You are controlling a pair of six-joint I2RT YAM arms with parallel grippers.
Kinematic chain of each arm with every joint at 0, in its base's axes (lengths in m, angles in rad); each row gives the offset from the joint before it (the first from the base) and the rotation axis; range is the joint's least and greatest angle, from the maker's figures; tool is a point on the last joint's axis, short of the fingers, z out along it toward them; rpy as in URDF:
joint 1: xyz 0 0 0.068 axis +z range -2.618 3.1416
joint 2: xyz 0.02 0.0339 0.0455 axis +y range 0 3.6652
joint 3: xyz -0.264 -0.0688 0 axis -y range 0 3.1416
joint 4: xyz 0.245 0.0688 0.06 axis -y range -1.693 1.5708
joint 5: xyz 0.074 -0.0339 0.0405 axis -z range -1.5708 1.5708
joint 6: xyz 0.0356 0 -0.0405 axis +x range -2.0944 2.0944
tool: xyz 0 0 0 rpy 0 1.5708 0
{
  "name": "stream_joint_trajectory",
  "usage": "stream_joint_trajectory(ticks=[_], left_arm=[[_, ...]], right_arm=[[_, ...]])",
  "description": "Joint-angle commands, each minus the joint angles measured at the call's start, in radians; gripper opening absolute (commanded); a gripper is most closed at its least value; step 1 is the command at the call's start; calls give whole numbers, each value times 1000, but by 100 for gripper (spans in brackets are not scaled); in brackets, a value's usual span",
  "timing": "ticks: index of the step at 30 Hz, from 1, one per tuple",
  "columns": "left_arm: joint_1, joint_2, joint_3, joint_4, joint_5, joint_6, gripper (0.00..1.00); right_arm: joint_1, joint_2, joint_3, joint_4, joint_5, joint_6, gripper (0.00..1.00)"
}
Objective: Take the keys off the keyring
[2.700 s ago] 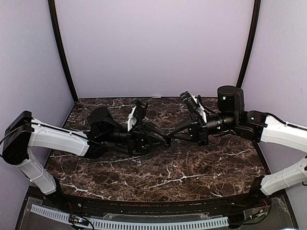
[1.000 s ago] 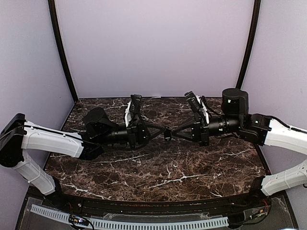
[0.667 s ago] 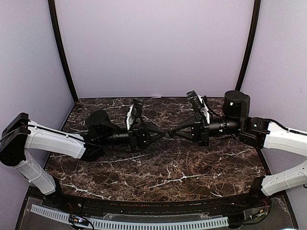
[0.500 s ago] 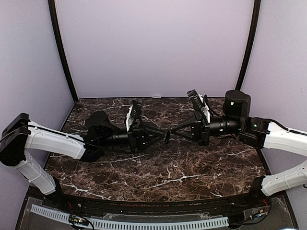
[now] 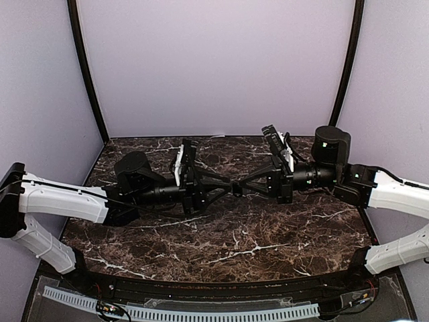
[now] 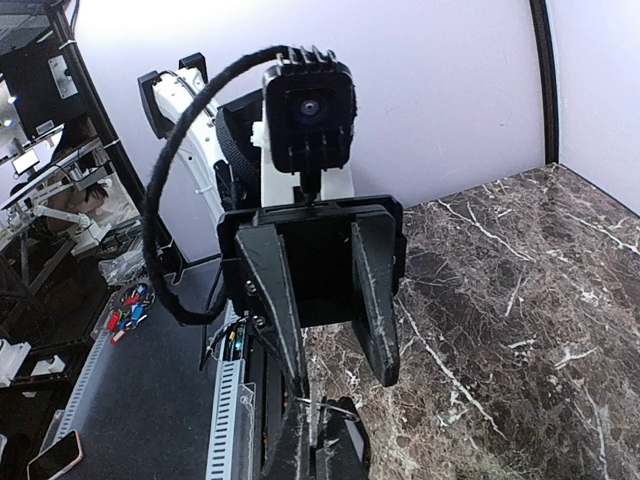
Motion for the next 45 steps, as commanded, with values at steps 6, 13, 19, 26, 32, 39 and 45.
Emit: stream_joint_trajectory(ticks=[6, 13, 19, 26, 32, 39, 45], left_arm=[[-47, 21, 99, -117, -54, 164, 33], [-50, 33, 110, -126, -71, 174, 34], [-50, 42, 91, -115, -99, 173, 43], [-50, 62, 97, -71, -54, 146, 43], [-50, 69, 100, -56, -37, 144, 44], [-50, 34, 80, -24, -9, 140, 55], [-50, -44, 33, -55, 1, 168, 73]], right_arm=[[7, -13, -7, 50, -6, 7, 0], [5, -7, -7, 54, -14, 9, 0], [2, -8, -7, 53, -25, 8, 0], [1, -8, -3, 40, -46, 7, 0], [-2, 1, 3, 36, -98, 18, 0], [-26, 4, -9, 104, -202, 102, 0], [-42, -4, -10, 128, -198, 137, 0]])
